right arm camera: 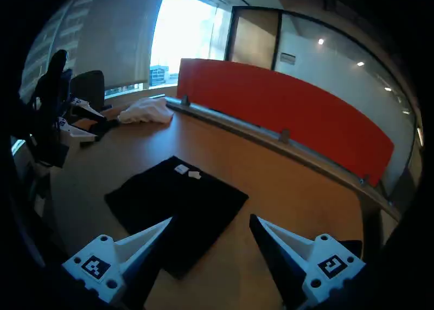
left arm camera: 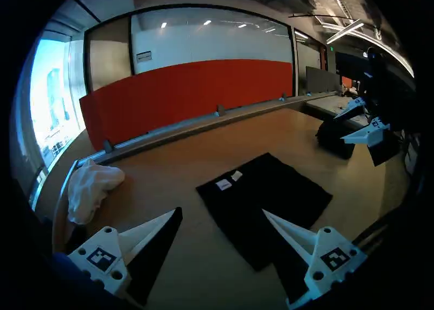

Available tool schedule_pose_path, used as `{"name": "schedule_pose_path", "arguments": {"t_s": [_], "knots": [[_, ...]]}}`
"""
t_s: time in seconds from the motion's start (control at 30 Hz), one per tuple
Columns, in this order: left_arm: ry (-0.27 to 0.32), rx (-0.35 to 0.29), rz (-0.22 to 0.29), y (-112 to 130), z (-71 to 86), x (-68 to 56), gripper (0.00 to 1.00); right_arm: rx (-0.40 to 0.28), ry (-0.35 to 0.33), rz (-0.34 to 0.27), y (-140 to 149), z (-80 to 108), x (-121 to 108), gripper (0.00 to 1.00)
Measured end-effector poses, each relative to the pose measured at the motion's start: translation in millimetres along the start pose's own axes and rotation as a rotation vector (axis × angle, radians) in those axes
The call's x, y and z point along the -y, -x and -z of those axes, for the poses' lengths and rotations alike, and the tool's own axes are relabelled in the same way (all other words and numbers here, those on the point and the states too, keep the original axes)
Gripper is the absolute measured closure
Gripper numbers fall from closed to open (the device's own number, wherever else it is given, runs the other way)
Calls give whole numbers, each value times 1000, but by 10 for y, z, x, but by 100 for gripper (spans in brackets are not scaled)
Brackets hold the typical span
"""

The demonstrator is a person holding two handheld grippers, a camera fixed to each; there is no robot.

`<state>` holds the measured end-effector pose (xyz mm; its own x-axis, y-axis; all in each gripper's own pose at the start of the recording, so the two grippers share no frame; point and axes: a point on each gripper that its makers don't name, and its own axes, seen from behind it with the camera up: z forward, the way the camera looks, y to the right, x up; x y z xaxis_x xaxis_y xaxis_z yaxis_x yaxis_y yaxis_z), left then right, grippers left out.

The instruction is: Fold towel

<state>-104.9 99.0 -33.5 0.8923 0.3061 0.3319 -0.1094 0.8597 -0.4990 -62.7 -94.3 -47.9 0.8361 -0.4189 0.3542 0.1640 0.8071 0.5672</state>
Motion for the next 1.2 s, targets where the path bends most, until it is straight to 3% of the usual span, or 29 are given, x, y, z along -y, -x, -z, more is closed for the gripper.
{"name": "schedule_pose_path", "arguments": {"t_s": [0.5, 1.2], "knots": [[61, 128, -18, 702, -261, -257, 2, 99, -61, 6, 603, -311, 288, 0], [173, 267, -53, 1343, -483, -631, 2, 229, -128, -4, 1308, -453, 563, 0]]}}
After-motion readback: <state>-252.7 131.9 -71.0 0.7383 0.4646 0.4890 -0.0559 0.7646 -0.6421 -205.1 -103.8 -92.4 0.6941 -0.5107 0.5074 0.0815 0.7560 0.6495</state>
